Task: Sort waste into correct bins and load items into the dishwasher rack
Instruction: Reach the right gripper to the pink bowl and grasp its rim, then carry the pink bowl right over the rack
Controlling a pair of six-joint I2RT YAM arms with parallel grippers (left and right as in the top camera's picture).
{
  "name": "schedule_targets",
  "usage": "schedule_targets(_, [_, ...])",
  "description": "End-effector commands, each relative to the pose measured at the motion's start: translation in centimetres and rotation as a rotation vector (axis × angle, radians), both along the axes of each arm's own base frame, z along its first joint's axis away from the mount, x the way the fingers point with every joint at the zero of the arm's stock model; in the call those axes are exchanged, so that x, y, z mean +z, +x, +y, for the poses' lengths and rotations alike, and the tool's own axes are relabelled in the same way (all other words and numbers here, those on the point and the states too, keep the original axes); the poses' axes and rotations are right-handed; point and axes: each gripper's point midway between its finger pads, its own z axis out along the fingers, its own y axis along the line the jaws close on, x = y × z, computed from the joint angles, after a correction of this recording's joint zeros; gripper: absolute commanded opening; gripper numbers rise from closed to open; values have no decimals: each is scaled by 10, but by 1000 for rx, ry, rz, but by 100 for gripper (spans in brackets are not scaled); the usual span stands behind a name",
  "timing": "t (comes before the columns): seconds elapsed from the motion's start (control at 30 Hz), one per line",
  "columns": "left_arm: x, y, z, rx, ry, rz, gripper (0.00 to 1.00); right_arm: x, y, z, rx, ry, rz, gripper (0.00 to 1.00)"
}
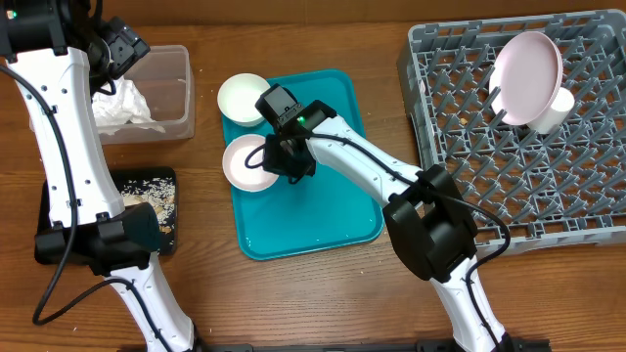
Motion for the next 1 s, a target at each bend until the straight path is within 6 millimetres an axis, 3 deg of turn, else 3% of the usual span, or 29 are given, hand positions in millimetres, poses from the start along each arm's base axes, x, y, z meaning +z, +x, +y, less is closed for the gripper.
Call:
schedule_targets(0.0, [-5, 2, -1, -22, 1, 16, 100, 29, 12, -11, -2, 19, -52, 4])
schedule_targets(0.1, [-5, 2, -1, -22, 1, 16, 100, 60, 17, -30, -10, 28, -81, 4])
schedule_targets(0.17, [-5, 2, -1, -22, 1, 16, 100, 84, 21, -57, -26, -11, -117, 4])
schedule_targets(0.23, [-5, 2, -1, -22, 1, 16, 100, 104, 23, -93, -75, -97, -152, 4])
schedule_targets(0.33, [-5, 2, -1, -22, 1, 16, 100, 136, 20, -169, -184, -302, -202, 4])
schedule_targets(0.47, [-5, 2, -1, -22, 1, 16, 100, 180, -1, -258, -329, -504, -223, 4])
schedule_targets(0.57, [-5, 2, -1, -22, 1, 16, 100, 205, -19, -310, -417, -616, -229, 4])
schedule_targets(0.73, [-5, 2, -1, -22, 1, 16, 100, 232, -42, -376, -586, -745, -234, 4])
schedule_targets(0.97, [-5, 2, -1, -22, 1, 16, 100, 235, -62, -453, -806, -940, -203, 4])
